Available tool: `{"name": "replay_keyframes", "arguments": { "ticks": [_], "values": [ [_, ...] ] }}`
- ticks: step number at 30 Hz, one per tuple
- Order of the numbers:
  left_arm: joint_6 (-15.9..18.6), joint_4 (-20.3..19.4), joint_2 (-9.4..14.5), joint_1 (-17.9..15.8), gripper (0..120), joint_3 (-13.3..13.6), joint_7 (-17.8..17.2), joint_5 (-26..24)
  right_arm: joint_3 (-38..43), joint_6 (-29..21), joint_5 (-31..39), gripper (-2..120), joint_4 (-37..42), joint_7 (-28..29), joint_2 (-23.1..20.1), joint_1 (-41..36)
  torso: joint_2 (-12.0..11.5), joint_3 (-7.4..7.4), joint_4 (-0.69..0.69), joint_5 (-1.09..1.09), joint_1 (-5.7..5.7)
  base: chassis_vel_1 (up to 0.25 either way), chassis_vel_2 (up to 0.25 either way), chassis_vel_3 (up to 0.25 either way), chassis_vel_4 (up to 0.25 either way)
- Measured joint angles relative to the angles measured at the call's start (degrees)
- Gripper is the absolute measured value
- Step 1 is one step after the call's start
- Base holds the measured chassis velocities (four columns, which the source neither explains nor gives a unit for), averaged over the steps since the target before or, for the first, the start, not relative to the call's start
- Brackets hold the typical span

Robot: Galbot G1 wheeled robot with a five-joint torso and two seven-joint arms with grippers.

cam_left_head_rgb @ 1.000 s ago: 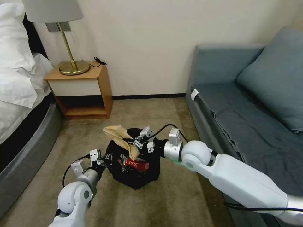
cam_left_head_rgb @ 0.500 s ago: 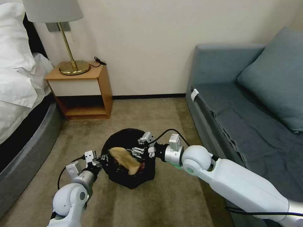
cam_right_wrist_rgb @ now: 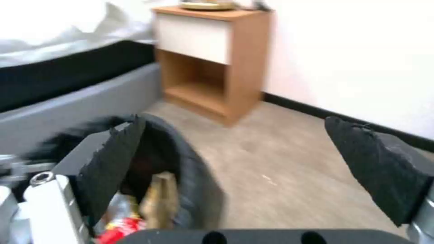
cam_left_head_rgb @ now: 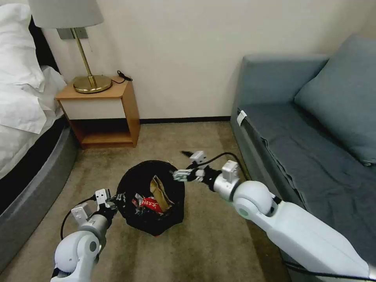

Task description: Pick up the trash bin, then pick up the garbage on the floor and place it into the trash bin.

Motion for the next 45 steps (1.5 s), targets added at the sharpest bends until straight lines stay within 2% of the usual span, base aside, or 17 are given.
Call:
{"name": "replay_keyframes", "arguments": {
  "ticks": [4, 10, 15, 25, 36, 45],
  "values": [
    [-0.2, -0.4, -0.5, 0.5, 4, -0.1, -0.1, -1.0, 6.4, -2.1, -1.2, 100, 4.2, 3.9, -0.2, -6.0, 0.0, -0.01, 0.01, -0.01, 0.0, 0.0, 0.0, 0.0, 0.0],
    [-0.5, -0.7, -1.2, 1.4, 4, -0.1, -0.2, 0.2, 15.2, -4.5, -4.2, 100, 9.9, 5.6, 0.8, -14.9, 0.0, 0.0, 0.03, 0.0, 0.0, 0.0, 0.0, 0.0, 0.0],
    [-1.0, -0.6, -1.8, 2.0, 4, -0.2, -0.1, 0.9, 25.7, -4.3, -9.2, 100, 14.9, 1.9, 3.2, -29.0, 0.0, -0.01, 0.0, 0.0, 0.0, 0.0, 0.0, 0.0, 0.0],
    [-1.3, -0.1, -2.2, 1.9, 4, 0.4, 0.0, 2.3, 36.8, 0.0, -13.4, 100, 19.4, -3.9, 5.3, -42.6, 0.0, -0.01, 0.02, -0.01, 0.0, 0.0, 0.0, 0.0, 0.0],
    [-1.5, 1.5, -3.1, 1.4, 4, 0.7, -0.4, 4.1, 38.2, 2.8, -14.9, 100, 20.4, -5.6, 8.3, -45.6, 0.0, 0.0, 0.01, -0.01, 0.0, 0.0, 0.0, 0.0, 0.0],
    [0.1, 3.5, -3.0, 0.4, 4, 0.5, -2.2, 4.6, 38.1, 4.2, -16.5, 100, 20.8, -7.0, 9.6, -46.3, 0.0, 0.0, 0.02, -0.01, 0.0, 0.0, 0.0, 0.0, 0.0]
  ]
}}
